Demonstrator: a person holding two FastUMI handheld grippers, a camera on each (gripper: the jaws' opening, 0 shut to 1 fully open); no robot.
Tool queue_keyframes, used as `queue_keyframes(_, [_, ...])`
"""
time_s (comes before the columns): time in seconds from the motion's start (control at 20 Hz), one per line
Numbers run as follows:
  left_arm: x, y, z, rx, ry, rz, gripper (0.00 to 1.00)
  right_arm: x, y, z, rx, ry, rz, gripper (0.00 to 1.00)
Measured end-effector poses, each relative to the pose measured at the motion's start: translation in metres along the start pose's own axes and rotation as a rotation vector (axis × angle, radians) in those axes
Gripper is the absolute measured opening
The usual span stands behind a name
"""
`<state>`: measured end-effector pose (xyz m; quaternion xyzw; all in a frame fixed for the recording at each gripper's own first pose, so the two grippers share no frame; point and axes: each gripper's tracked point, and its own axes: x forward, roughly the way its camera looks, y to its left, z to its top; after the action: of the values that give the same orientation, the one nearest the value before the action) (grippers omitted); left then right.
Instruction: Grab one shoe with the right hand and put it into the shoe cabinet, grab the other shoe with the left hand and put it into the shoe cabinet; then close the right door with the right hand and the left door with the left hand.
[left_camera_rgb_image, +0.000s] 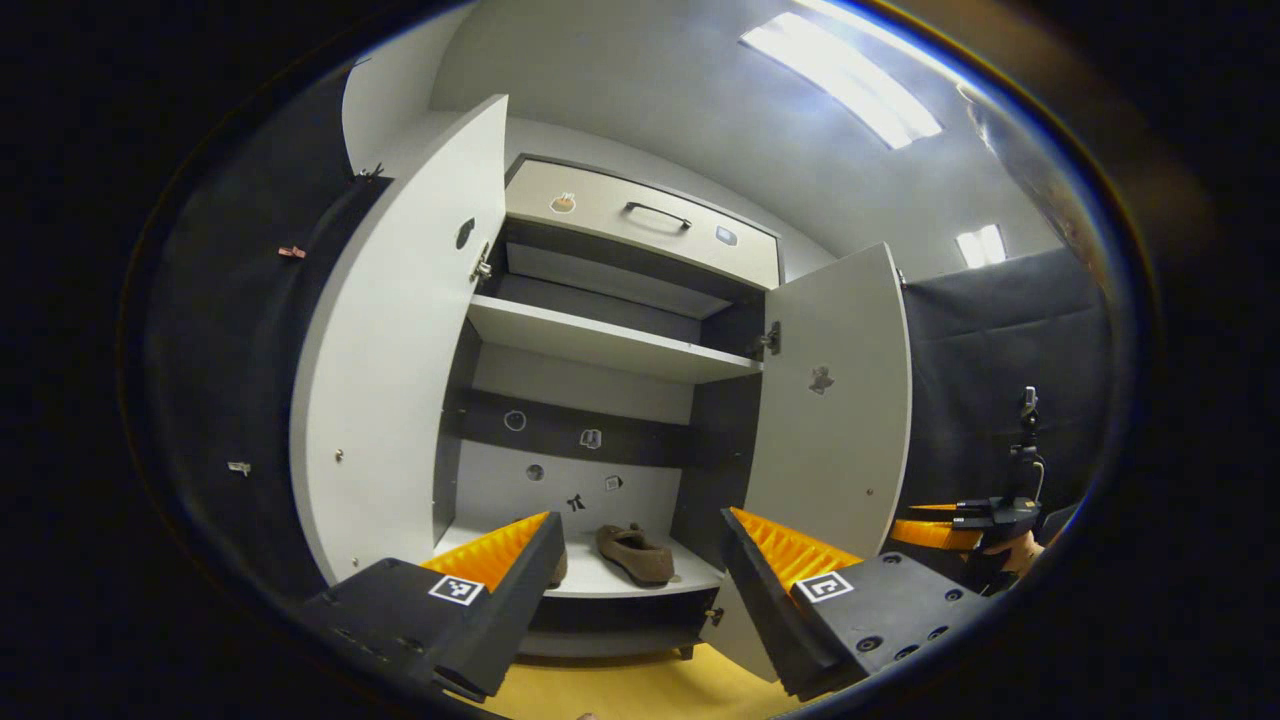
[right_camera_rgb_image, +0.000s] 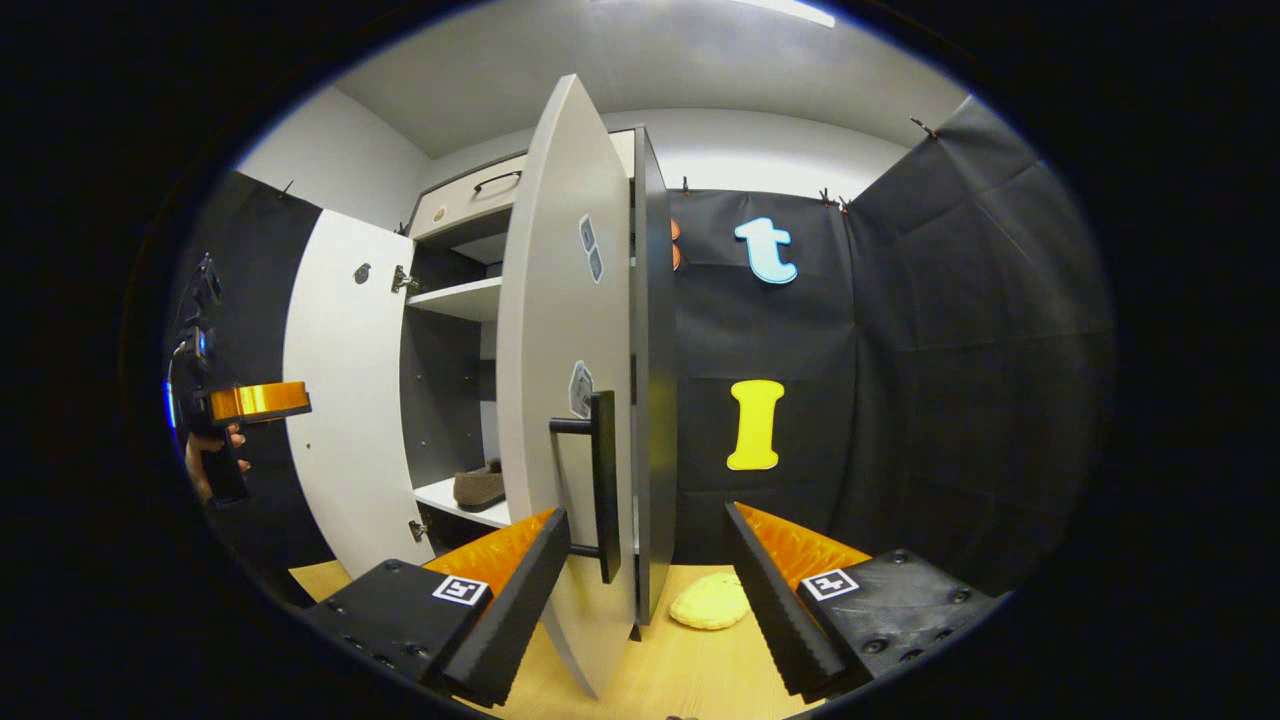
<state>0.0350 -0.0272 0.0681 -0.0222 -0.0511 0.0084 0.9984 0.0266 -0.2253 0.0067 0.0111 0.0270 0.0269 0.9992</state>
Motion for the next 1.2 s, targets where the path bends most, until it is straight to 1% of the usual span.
queue_keyframes(0.05, [-0.005,0.008,0.006,0.037,-0.001,0.031,0.97,0.007,0.003,-0.003,0.006,0.005,0.020,0.98])
queue_keyframes(0.1, [-0.012,0.013,0.012,0.075,-0.002,0.058,0.96,0.014,0.009,-0.005,0.012,0.013,0.045,0.94])
queue_keyframes(0.15, [-0.018,0.019,0.017,0.103,0.006,0.085,0.95,0.017,0.013,-0.008,0.013,0.024,0.060,0.98])
queue_keyframes(0.2, [-0.024,0.026,0.018,0.122,0.021,0.111,0.95,0.016,0.017,-0.006,0.008,0.023,0.070,0.98])
queue_keyframes(0.35, [-0.039,0.039,0.027,0.134,0.033,0.163,0.95,0.021,0.028,-0.006,0.000,0.018,0.085,0.97])
queue_keyframes(0.55, [-0.059,0.069,0.031,0.126,0.054,0.230,0.95,0.033,0.067,-0.014,0.039,0.023,0.151,0.97])
queue_keyframes(0.65, [-0.072,0.083,0.031,0.130,0.068,0.256,0.95,0.043,0.080,-0.018,0.019,0.025,0.154,0.98])
queue_keyframes(0.8, [-0.090,0.105,0.032,0.144,0.092,0.277,0.95,0.056,0.098,-0.021,0.028,0.037,0.131,0.98])
queue_keyframes(0.9, [-0.096,0.121,0.032,0.157,0.107,0.275,0.95,0.063,0.114,-0.023,0.038,0.034,0.118,0.97])
queue_keyframes(1.05, [-0.099,0.144,0.031,0.160,0.127,0.249,0.95,0.079,0.146,-0.035,0.057,0.042,0.113,0.98])
queue_keyframes(1.2, [-0.098,0.163,0.025,0.153,0.143,0.217,0.95,0.102,0.183,-0.053,0.013,0.062,0.118,0.98])
